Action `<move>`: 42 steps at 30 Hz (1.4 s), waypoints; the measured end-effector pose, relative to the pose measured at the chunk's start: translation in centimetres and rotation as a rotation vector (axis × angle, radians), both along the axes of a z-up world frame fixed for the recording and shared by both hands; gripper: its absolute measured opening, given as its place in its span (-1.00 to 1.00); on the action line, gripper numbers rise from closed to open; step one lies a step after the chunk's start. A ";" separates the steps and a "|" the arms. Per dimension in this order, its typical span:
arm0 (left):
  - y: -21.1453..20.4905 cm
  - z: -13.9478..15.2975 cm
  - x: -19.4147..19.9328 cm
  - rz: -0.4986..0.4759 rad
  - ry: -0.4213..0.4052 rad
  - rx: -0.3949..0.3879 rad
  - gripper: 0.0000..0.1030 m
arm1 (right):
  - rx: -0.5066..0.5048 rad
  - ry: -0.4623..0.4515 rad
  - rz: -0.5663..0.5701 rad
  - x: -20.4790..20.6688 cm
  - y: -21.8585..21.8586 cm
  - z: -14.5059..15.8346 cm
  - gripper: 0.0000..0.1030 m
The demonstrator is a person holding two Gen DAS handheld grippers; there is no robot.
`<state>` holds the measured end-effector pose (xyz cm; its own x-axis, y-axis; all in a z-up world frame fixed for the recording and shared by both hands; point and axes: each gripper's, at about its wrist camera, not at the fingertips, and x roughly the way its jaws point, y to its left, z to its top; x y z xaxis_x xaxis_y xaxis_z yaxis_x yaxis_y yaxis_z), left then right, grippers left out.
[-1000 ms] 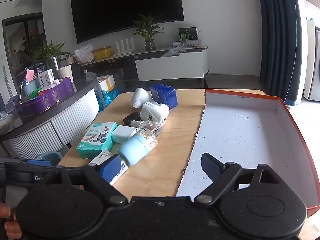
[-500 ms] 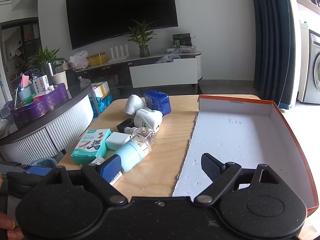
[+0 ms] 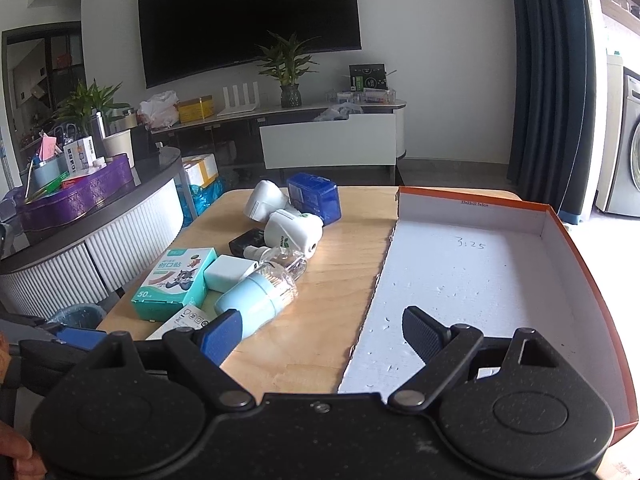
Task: Organize rigid objects
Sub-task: 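Move left tool toward white adapter box while right tool approaches light-blue toothpick jar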
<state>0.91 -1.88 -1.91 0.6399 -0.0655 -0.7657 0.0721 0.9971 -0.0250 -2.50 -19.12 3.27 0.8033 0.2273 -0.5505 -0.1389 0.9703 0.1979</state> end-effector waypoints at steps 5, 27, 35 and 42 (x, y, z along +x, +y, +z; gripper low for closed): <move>-0.2 -0.1 0.2 -0.025 0.001 -0.009 1.00 | 0.020 0.022 -0.008 0.2 -0.2 -0.3 0.98; -0.4 -0.5 0.9 -0.047 0.010 -0.007 1.00 | 0.020 0.047 0.040 0.5 0.0 -0.7 0.98; -0.5 -0.6 1.0 -0.055 0.008 -0.010 1.00 | 0.020 0.052 0.052 0.7 0.1 -0.8 0.98; -0.5 -1.0 1.5 -0.062 0.020 -0.005 1.00 | 0.023 0.060 0.056 0.8 0.2 -1.1 0.98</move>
<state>2.36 -2.42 -2.88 0.6189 -0.1086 -0.7779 0.1329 0.9906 -0.0325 -1.70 -18.96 2.19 0.7547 0.2839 -0.5914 -0.1798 0.9565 0.2297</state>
